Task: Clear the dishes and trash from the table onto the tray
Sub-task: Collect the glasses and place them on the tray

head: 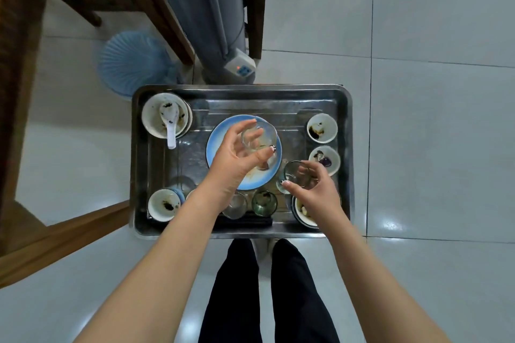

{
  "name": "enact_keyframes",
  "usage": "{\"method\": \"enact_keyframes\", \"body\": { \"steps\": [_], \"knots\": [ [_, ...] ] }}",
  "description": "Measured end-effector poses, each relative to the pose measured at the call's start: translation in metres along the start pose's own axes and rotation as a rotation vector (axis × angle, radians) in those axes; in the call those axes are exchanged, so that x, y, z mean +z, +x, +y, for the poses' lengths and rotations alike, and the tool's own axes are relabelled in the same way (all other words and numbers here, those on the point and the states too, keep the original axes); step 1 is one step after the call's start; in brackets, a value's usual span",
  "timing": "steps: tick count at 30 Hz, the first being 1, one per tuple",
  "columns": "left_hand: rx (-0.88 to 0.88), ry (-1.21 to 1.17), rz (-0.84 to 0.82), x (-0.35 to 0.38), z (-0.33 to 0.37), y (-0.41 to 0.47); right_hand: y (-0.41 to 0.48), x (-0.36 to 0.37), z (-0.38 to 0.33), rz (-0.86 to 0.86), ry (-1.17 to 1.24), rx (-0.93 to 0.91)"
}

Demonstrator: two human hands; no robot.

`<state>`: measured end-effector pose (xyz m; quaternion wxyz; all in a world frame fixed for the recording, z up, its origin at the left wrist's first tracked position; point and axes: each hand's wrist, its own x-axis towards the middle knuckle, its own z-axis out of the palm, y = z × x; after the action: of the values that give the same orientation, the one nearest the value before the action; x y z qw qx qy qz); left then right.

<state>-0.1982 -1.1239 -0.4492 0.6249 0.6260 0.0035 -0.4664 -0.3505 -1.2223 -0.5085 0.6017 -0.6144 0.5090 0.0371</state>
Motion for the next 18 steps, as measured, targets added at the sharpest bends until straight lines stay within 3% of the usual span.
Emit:
{"method": "enact_keyframes", "body": {
  "steps": [10, 18],
  "knots": [
    [-0.013, 0.063, -0.025, 0.006, -0.009, 0.018, 0.014, 0.007, -0.006, -0.058, -0.343, -0.057],
    [-0.008, 0.09, -0.056, 0.009, -0.009, 0.029, 0.022, 0.006, 0.001, -0.009, -0.554, -0.088]
  ]
}}
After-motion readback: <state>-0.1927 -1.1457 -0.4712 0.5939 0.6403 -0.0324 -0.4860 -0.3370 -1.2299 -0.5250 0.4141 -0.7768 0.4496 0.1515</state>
